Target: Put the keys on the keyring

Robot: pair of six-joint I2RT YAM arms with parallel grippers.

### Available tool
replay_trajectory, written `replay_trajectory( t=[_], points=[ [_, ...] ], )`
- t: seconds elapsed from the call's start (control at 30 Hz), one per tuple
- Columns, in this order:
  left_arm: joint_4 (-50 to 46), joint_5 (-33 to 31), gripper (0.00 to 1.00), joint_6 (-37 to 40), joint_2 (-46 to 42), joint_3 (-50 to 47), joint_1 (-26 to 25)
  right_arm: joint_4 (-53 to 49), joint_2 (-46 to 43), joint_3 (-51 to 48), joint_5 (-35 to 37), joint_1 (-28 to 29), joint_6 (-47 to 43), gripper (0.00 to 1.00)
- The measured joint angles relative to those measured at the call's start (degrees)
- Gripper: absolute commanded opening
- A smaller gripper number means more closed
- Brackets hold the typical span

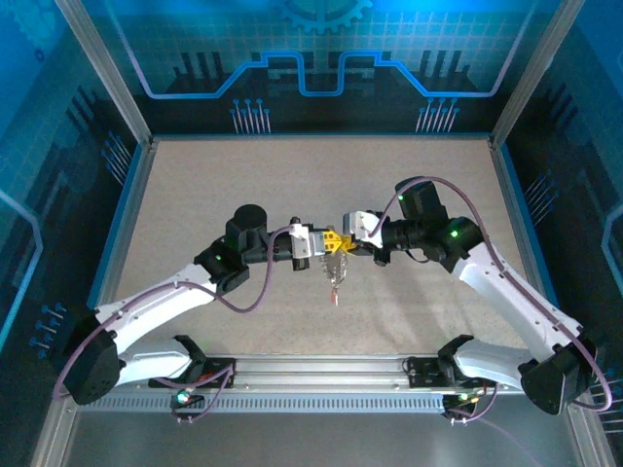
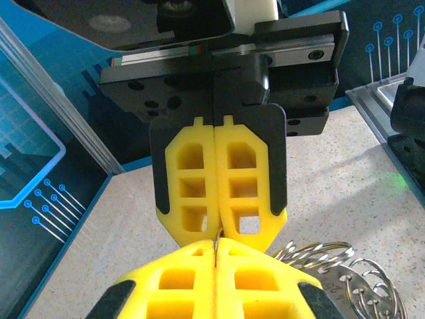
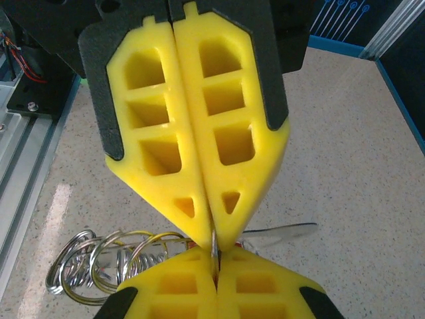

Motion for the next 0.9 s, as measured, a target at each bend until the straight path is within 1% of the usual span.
replay_trajectory(
  t=[0.3, 0.47, 0.9],
  points=[
    [-5.9, -2.7, 0.00, 3.2, -0.6, 1.8, -0.5, -1.8, 0.0, 1.1, 2.1, 0.7, -0.4, 0.00],
    [-7.0, -4.3, 0.00, 3.7, -0.6, 2.1, -0.7, -2.2, 0.0, 1.5, 3.0, 0.7, -0.7, 0.00],
    [-8.5, -5.2, 0.00, 2.5, -0.5, 2.3, -0.3, -2.2, 0.0, 1.5, 3.5, 0.7, -0.8, 0.00]
  ],
)
